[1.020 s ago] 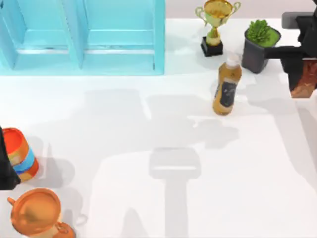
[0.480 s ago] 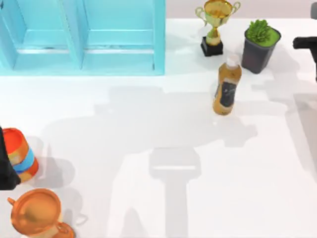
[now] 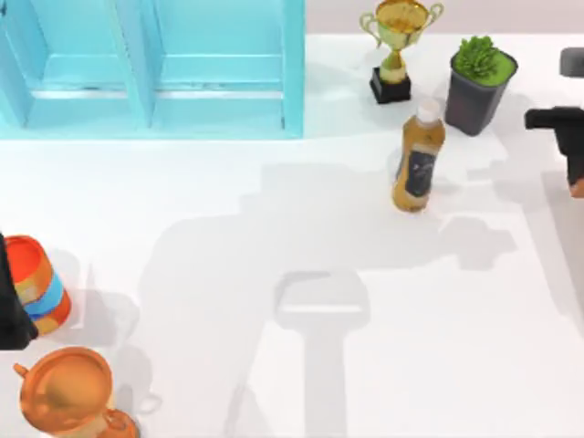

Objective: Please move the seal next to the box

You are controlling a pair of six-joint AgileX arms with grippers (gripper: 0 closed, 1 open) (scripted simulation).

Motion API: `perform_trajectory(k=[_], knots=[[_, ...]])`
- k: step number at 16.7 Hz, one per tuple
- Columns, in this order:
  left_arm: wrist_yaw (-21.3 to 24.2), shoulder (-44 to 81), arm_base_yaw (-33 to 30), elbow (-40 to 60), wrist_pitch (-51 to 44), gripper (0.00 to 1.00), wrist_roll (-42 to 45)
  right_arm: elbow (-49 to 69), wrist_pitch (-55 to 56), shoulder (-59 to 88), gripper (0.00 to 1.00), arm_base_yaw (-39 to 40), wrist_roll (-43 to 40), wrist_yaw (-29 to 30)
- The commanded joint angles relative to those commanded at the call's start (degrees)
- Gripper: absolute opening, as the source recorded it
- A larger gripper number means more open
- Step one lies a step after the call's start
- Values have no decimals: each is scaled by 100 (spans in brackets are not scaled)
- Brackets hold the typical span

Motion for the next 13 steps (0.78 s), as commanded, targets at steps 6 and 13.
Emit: perform_trajectory(k=[6,13], knots=[[0,0,0,0,0,100,0,-297,330,-16,0,-13,-280,-85],[0,0,0,0,0,100,0,-297,330,-16,45,-13,-280,-85]])
